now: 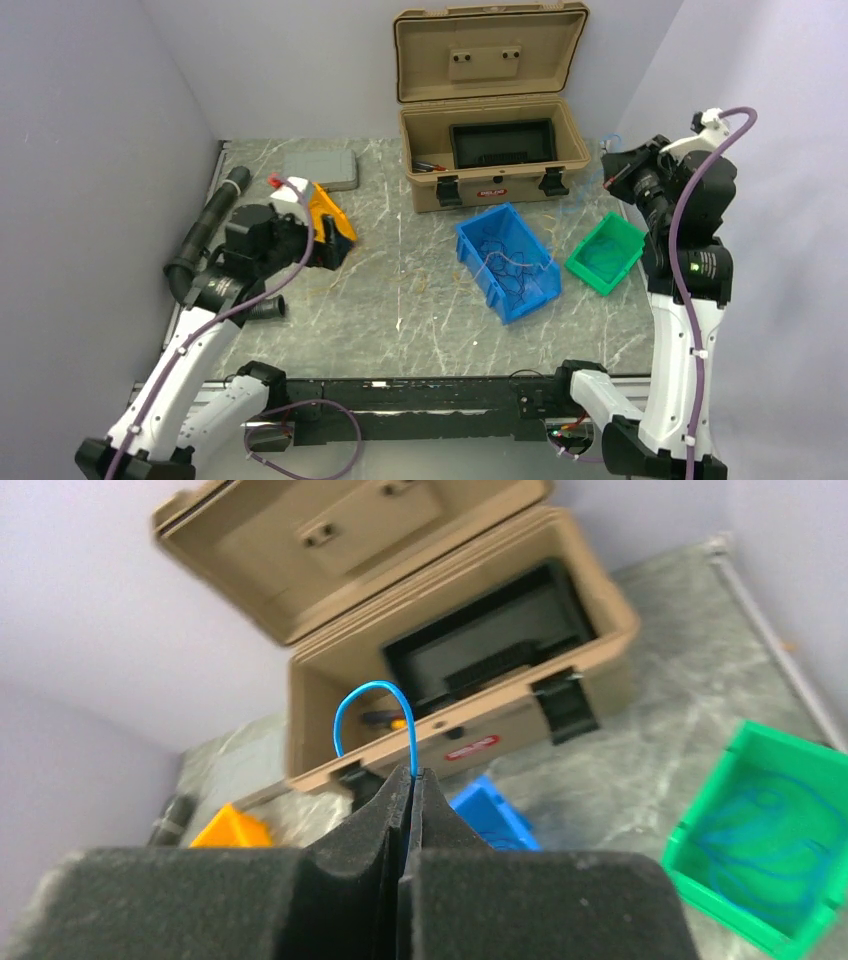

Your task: Untangle the cables

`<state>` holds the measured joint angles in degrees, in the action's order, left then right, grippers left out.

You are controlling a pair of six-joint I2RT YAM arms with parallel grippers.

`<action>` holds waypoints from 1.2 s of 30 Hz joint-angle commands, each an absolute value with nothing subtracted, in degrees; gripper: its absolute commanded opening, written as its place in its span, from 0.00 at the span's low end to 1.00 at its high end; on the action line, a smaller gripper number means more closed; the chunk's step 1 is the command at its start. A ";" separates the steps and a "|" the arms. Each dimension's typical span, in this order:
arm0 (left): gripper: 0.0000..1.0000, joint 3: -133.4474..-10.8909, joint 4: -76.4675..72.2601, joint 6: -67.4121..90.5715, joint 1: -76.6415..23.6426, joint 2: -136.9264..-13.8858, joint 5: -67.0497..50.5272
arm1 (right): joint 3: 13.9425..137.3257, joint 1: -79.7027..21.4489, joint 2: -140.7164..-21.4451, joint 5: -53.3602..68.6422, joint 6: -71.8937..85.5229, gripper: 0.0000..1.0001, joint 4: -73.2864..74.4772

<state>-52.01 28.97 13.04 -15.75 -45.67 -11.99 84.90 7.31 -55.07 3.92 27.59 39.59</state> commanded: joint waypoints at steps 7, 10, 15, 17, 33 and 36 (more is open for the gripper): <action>0.94 -48.84 0.08 15.73 -35.40 -53.80 -23.84 | 91.07 7.36 -59.72 27.09 32.14 0.00 34.12; 0.93 -48.27 -9.27 16.00 -38.29 -57.91 -24.91 | 93.72 7.39 -61.28 29.44 34.51 0.00 34.20; 0.92 -45.90 -22.24 15.44 -42.83 -63.67 -24.03 | 96.03 7.39 -62.34 31.35 41.42 0.00 30.16; 0.92 -45.53 -24.56 14.00 -44.41 -65.90 -23.38 | 95.95 7.38 -62.50 32.03 45.31 0.00 27.27; 0.82 -42.14 -47.84 8.69 -53.39 -80.72 -21.10 | 86.87 7.34 -59.96 26.05 68.11 0.00 6.37; 0.81 -42.13 -49.79 7.28 -53.51 -83.65 -19.90 | 87.97 7.38 -60.33 25.50 68.41 0.00 6.60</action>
<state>-42.30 -40.95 10.09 -53.15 -80.77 -21.43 86.74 7.31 -61.14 27.22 64.69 11.64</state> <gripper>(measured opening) 0.817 0.010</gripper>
